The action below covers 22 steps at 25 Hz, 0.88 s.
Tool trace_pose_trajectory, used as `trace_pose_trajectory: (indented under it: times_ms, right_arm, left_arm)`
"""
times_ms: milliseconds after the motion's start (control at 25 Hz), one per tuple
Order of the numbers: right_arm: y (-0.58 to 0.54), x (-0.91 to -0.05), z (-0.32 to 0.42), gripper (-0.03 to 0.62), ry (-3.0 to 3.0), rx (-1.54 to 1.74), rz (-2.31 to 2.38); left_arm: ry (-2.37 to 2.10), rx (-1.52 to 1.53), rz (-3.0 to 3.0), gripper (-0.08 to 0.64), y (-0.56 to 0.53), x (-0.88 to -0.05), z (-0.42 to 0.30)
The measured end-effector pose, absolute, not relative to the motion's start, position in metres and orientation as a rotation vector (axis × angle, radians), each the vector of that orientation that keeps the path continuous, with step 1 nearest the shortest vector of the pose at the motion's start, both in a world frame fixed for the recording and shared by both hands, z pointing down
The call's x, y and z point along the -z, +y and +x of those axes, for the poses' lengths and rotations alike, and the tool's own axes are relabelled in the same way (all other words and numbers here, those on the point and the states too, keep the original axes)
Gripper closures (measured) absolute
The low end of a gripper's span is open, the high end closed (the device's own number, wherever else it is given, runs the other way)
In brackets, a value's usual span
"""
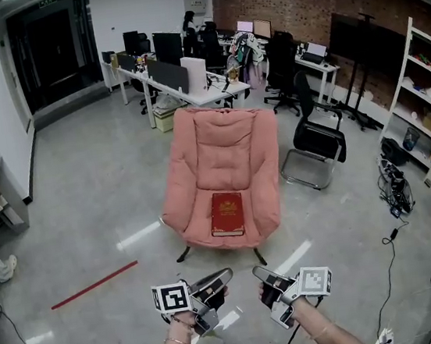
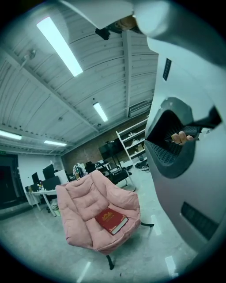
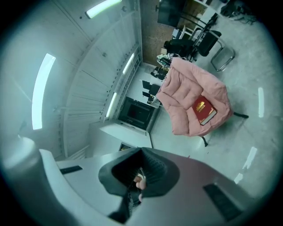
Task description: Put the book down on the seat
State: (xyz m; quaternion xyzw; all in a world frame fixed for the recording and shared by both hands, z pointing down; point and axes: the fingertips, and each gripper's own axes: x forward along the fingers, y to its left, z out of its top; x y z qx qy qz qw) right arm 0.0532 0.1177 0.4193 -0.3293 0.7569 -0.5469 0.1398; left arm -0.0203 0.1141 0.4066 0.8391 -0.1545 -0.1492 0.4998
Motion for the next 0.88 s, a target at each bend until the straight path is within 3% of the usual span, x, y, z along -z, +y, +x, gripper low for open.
trace_pose_trajectory:
  times_ms: [440,880]
  right_arm:
    - [0.184,-0.427,0.098,0.577,2.120,1.606,-0.900]
    - [0.169,-0.435,0.114,0.577,2.084,1.631,-0.858]
  left_arm:
    - [-0.480,0.398,2.012,0.561,0.180,-0.408,0.010]
    - [-0.453,0.477,1.892,0.561,0.154,-0.413,0.026]
